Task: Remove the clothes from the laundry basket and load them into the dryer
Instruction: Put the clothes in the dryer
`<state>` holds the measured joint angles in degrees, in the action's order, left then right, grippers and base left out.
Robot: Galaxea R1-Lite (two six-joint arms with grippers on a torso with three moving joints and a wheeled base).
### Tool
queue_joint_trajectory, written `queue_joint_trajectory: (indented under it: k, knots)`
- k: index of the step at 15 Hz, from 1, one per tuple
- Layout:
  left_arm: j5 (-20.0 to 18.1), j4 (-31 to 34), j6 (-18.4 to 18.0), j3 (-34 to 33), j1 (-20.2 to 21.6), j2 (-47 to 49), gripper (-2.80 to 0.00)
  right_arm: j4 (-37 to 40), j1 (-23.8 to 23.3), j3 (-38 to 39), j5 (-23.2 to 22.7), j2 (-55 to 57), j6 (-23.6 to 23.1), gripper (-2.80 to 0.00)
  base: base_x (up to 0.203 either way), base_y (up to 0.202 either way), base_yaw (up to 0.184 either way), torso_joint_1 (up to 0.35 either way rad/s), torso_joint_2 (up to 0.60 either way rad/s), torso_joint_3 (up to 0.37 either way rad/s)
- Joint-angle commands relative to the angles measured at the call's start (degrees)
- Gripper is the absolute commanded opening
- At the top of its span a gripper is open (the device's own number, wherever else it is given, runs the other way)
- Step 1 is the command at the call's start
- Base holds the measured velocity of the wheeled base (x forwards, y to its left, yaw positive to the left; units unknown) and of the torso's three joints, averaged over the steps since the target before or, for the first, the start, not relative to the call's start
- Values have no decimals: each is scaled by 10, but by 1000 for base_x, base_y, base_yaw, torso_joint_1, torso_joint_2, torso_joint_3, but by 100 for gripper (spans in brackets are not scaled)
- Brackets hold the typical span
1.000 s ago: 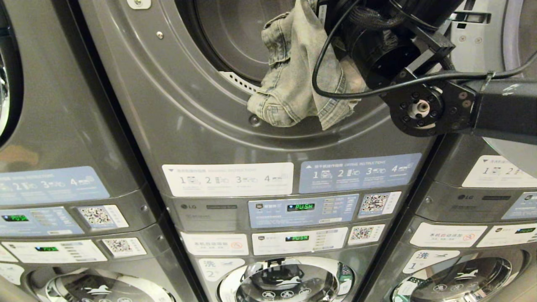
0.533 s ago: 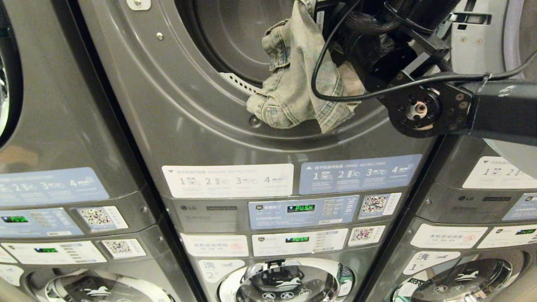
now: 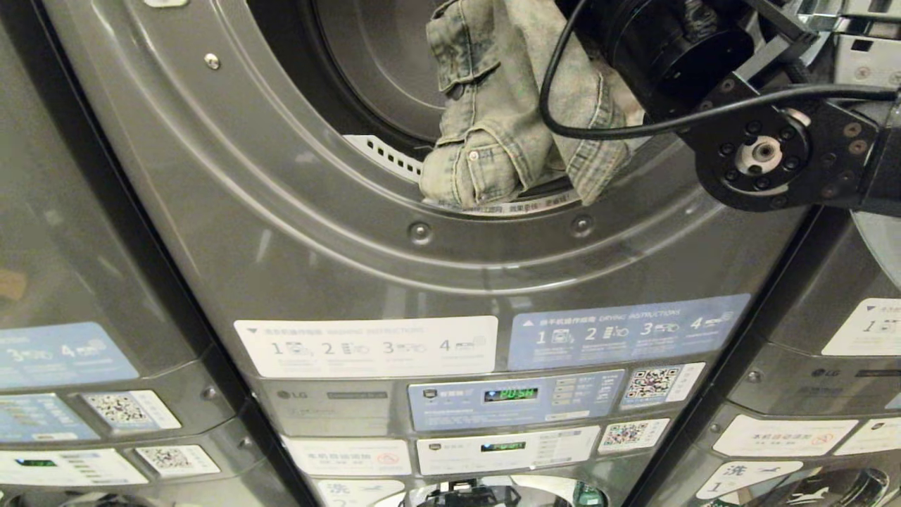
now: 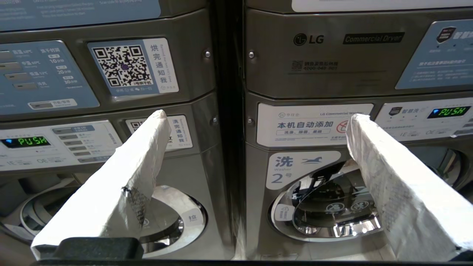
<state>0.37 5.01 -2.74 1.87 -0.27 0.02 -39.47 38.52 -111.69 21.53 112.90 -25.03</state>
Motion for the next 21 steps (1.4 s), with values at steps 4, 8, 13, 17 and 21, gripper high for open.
queue_joint_trajectory:
  k: [4,8,13,17,21]
  knots:
    - [1,0,2,0,0,0,0,80,0,1,11,-13,1,-280,0,0,0,0,0,0]
    - [1,0,2,0,0,0,0,73,1,0,-21,0,2,-280,0,0,0,0,0,0]
    - [1,0,2,0,0,0,0,51,1,0,-37,9,-1,-280,0,0,0,0,0,0]
    - [1,0,2,0,0,0,0,49,1,0,-51,12,4,-280,0,0,0,0,0,0]
    - [1,0,3,0,0,0,0,-2,1,1,-51,28,-18,-280,0,0,0,0,0,0]
